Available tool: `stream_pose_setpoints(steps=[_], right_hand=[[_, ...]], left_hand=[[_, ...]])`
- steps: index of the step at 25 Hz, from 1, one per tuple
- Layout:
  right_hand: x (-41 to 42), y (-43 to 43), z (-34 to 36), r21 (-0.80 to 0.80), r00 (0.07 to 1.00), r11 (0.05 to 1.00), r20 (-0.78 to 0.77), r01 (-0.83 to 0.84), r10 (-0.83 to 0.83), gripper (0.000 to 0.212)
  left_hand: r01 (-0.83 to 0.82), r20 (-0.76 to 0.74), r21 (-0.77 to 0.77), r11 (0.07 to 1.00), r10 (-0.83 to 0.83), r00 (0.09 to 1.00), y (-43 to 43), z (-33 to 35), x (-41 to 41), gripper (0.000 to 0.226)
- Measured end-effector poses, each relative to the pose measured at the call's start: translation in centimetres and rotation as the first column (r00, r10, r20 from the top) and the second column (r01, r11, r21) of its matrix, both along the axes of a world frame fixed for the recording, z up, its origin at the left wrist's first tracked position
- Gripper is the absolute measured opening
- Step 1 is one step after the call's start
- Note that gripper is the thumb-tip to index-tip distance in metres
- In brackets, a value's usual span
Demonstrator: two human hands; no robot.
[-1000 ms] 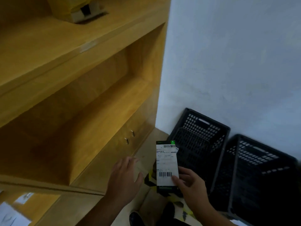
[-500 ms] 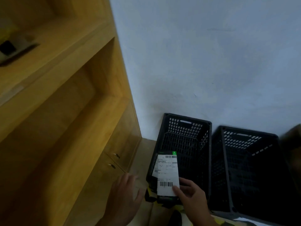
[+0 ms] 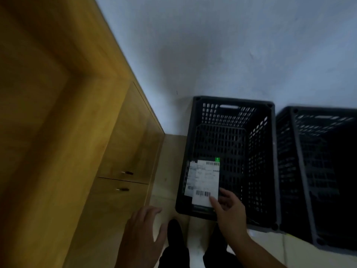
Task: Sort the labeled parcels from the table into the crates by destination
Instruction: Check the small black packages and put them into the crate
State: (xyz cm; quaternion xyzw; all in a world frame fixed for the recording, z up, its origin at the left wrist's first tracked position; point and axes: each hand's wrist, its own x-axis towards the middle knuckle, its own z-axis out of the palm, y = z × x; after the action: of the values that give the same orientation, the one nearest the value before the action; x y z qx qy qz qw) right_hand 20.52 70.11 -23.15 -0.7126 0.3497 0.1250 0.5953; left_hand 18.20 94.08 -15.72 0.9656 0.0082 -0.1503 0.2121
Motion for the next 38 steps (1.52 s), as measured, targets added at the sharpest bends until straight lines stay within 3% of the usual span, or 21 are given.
stream_pose_setpoints(steps=[8,12,21,26,32,38], right_hand=[[4.4,3.8,-10.1,-0.148,0.993,0.987,-0.107,-0.065,0.05,0.034],[4.8,3.8,-11.1,-0.231,0.953,0.945,-0.247,-0.232,0.174,0.033],[5.6,2.3,-11.2,-0.08,0.873,0.921,-0.359,-0.38,0.329,0.05],[4.9,0.5,-3.9,-0.245,0.92,0.895,-0.222,-0.372,0.322,0.061],[2.0,-3.7,10.1,-0.417,0.894,0.804,-0.046,-0.423,0.447,0.058],[-2.1,-8.4,21.4,-0.612,0.883,0.716,0.061,-0.336,0.466,0.053]], left_hand=[[-0.12,-0.2,-0.065,0.991,0.105,0.974,4.1,-5.9,1.5,0.029],[-0.161,-0.292,-0.066,0.985,0.135,0.947,4.7,-6.4,1.5,0.029],[-0.195,-0.299,-0.042,0.98,0.174,0.938,5.1,-5.5,2.0,0.027],[-0.134,-0.214,-0.07,0.989,0.116,0.97,3.4,-1.5,2.3,0.029],[0.014,-0.006,-0.126,0.992,-0.014,1.0,-2.5,6.1,5.3,0.029],[0.279,0.162,-0.174,0.944,-0.252,0.954,-9.3,12.9,7.4,0.028]])
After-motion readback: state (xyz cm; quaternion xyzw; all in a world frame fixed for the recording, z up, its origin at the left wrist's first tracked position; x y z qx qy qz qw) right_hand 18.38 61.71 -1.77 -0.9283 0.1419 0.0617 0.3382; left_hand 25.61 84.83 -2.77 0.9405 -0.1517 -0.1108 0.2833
